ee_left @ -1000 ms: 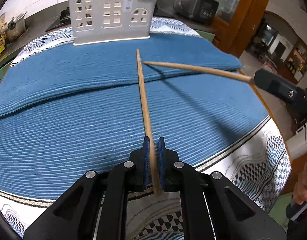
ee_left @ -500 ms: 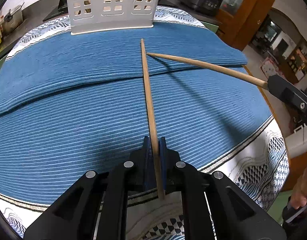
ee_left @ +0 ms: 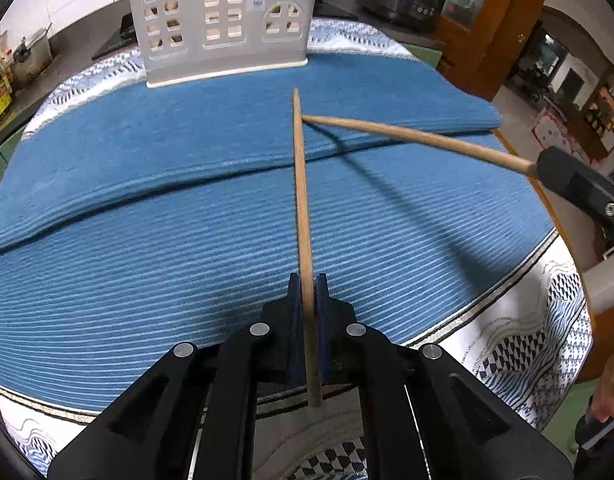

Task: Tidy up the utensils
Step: 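Lift both held chopsticks and carry them above the white holder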

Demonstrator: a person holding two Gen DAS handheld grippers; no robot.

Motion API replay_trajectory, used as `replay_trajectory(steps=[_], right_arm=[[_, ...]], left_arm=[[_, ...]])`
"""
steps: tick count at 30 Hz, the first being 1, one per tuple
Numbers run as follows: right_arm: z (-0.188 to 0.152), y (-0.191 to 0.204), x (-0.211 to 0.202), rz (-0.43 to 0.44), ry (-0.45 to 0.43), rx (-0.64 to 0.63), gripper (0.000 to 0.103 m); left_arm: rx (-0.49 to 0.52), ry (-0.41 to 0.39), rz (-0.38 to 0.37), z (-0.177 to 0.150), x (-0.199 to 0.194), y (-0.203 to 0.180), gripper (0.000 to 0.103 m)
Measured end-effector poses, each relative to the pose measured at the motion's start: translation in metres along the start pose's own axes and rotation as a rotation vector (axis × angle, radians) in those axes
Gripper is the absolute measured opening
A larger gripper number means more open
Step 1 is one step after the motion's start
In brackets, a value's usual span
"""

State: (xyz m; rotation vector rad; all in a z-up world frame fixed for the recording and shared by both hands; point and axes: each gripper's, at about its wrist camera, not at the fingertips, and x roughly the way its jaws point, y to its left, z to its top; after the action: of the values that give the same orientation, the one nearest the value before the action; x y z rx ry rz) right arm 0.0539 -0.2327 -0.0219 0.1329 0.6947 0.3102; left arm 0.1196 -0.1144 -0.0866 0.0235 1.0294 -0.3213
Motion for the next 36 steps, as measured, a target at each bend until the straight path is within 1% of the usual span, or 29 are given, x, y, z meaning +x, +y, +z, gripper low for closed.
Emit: replay_trajectory(steps=[9, 15, 20, 29, 33, 36], right_arm=[[0.005, -0.001, -0.008, -0.003, -0.031, 0.010, 0.007], [0.013, -0.007, -0.018, -0.016, -0.067, 0.031, 0.007], [0.021, -0.010, -0.028, -0.028, -0.095, 0.038, 0.007], [0.044, -0.003, -0.028, -0.024, -0.125, 0.004, 0.007], [0.055, 0.001, -0.023, -0.020, -0.128, -0.011, 0.007], [0.068, 0.005, -0.021, -0.016, -0.134, -0.032, 0.007]], left_arm=[[0.005, -0.107, 0.009, 0.007, -0.029, 0.007, 0.005], [0.017, -0.181, 0.035, 0.008, -0.045, 0.009, 0.005], [-0.002, -0.240, 0.036, 0.012, -0.060, 0.017, 0.005], [-0.034, -0.347, 0.005, 0.033, -0.077, 0.028, 0.005], [-0.048, -0.371, -0.016, 0.044, -0.079, 0.032, 0.005], [-0.034, -0.381, -0.028, 0.054, -0.085, 0.032, 0.005]])
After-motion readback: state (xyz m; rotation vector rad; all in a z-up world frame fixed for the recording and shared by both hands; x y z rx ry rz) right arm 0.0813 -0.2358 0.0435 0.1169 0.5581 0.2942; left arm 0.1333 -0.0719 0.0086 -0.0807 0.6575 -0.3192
